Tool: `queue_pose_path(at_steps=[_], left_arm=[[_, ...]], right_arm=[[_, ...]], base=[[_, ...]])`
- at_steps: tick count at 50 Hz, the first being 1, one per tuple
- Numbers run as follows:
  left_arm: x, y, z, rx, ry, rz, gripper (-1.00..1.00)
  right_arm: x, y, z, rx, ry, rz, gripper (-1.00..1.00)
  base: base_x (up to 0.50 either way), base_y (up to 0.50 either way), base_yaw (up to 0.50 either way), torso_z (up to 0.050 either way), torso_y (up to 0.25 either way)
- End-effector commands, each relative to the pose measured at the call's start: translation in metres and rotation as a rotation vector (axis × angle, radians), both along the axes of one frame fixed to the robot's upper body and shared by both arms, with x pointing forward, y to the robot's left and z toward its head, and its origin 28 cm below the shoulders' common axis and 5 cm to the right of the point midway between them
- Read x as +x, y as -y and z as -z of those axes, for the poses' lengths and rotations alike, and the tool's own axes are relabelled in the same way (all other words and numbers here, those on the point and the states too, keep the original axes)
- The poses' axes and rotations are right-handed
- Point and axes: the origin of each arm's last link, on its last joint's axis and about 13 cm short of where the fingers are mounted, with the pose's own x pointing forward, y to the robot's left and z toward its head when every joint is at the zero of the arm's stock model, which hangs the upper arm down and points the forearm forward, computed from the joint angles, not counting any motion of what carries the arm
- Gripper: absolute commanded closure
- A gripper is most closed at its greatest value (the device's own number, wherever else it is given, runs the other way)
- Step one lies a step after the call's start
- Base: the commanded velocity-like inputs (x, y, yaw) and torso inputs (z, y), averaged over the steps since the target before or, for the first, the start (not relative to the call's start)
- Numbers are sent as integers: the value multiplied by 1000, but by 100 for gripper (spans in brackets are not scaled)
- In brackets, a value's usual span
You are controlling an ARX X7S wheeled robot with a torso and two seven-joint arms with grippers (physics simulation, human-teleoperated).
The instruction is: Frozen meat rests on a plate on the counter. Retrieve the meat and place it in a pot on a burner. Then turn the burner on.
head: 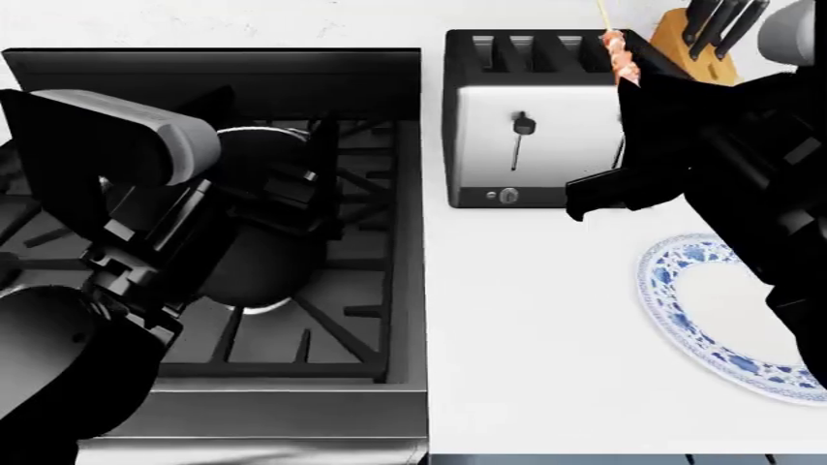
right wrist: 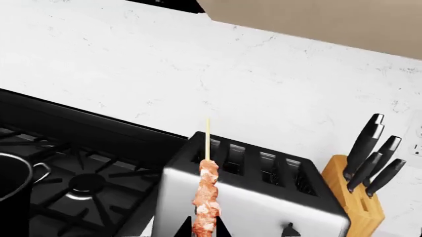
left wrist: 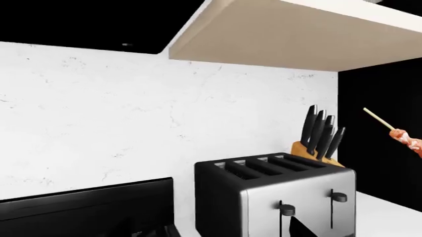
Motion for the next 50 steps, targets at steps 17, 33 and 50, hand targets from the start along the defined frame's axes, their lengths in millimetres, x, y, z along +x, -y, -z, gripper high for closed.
queue_pose_path(at_steps=[17, 33, 50], left_arm=[[-1, -2, 0, -4, 4, 4, -100], [0, -2, -1, -2, 4, 0, -100], [-1, -2, 1, -3, 3, -3, -100]], right_arm=[[-2, -2, -4, -11, 23, -8, 100], [-1, -2, -4, -21, 24, -13, 100], [-1, -1, -9, -43, 1, -33, 100]], base=[[0, 500, 0, 0, 0], [0, 500, 0, 0, 0], [0, 234, 0, 0, 0]])
